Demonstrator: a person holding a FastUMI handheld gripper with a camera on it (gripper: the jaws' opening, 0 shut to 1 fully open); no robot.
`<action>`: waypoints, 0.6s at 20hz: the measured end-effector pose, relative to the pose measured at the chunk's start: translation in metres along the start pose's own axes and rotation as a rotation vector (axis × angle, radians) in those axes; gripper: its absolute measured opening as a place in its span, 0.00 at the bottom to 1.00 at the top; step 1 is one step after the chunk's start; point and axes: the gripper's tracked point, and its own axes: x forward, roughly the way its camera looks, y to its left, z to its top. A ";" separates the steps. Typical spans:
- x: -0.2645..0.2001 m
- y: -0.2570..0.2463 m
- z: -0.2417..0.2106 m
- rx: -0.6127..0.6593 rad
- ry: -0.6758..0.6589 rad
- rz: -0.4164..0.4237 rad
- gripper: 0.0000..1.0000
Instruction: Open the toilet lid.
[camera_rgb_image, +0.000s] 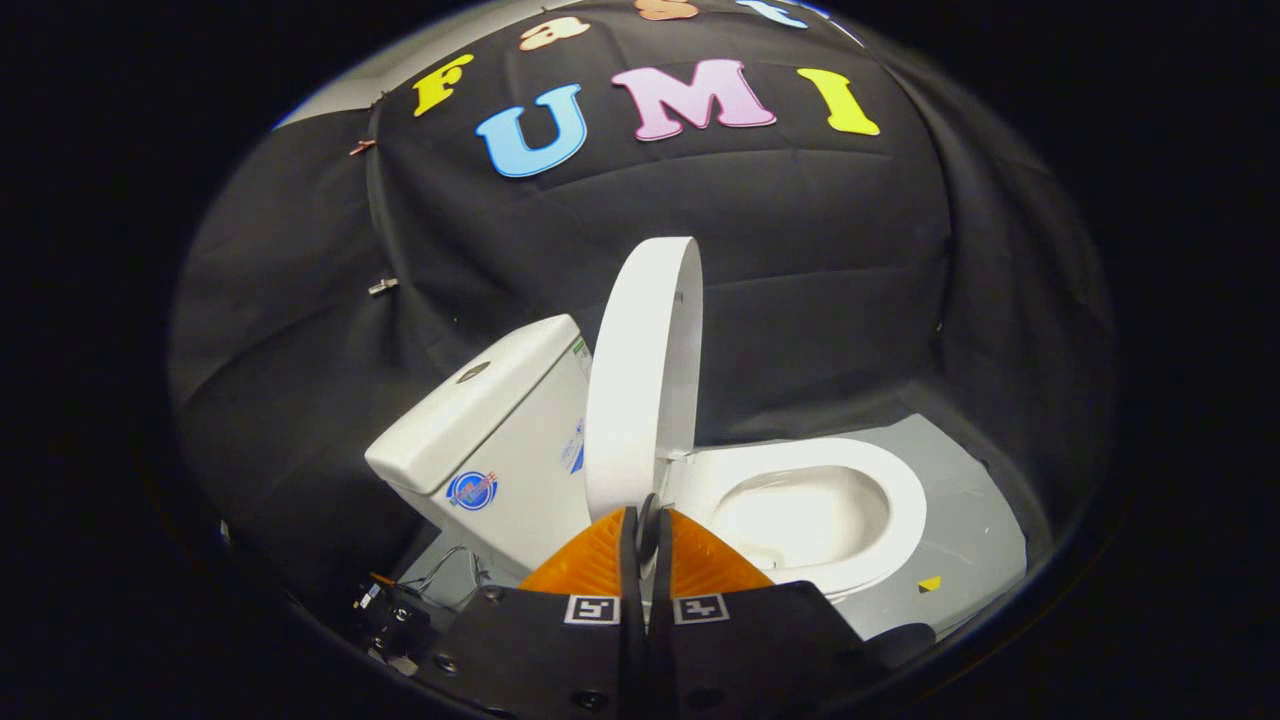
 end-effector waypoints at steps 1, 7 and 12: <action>0.001 0.007 0.000 -0.008 0.000 0.011 0.05; 0.011 0.042 -0.001 -0.059 0.003 0.055 0.05; 0.016 0.060 -0.007 -0.064 0.007 0.090 0.05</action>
